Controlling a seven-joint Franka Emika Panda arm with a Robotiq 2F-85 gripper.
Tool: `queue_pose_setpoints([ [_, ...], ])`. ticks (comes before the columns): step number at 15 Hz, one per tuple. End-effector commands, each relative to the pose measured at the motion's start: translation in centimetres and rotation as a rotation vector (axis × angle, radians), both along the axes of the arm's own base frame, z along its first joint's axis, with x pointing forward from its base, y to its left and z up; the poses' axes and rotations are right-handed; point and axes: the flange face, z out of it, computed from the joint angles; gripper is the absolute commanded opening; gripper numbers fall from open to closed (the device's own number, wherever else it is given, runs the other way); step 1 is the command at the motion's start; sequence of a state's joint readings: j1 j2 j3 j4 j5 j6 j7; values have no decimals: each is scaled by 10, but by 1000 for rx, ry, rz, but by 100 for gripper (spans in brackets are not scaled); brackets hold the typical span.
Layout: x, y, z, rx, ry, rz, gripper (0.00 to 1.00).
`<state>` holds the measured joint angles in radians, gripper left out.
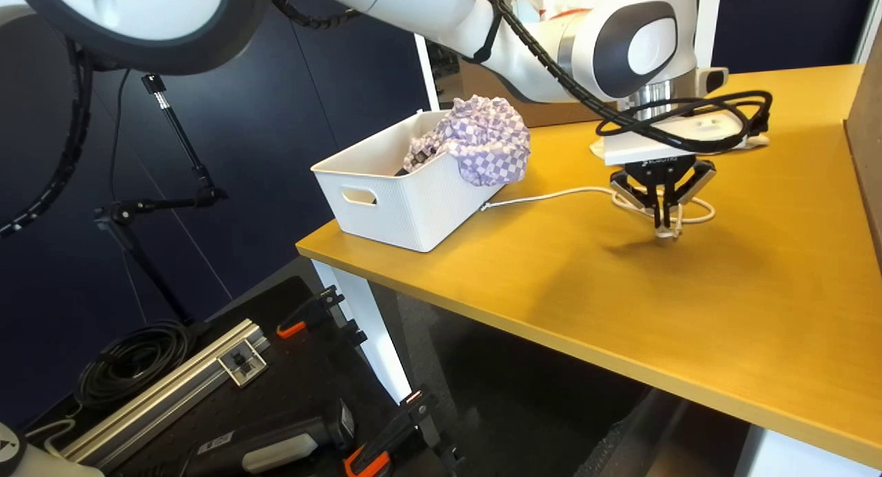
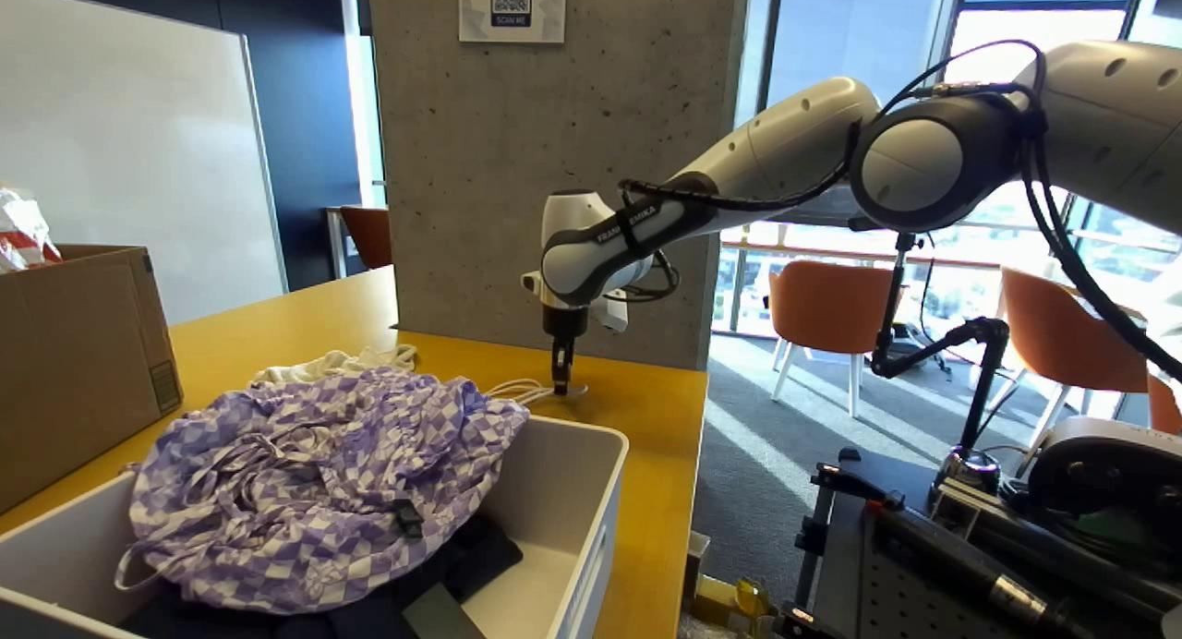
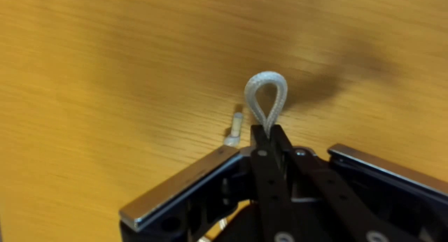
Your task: Put the rope inside basket
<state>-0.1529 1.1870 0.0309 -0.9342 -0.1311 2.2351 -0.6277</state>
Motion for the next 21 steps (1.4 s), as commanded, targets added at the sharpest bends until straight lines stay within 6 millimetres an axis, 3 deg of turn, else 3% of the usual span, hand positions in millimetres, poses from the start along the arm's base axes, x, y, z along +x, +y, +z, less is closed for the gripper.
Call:
queue_pose_setpoints([
  [1, 2, -16, 75, -21, -35, -33, 2],
  [6, -10, -23, 195, -28, -87, -140, 2],
  [11, -48, -17, 313, -14, -97, -248, 2],
  [17, -126, 12, 427, 14, -56, -285, 2],
  [21, -193, 22, 496, 15, -30, -337, 2],
])
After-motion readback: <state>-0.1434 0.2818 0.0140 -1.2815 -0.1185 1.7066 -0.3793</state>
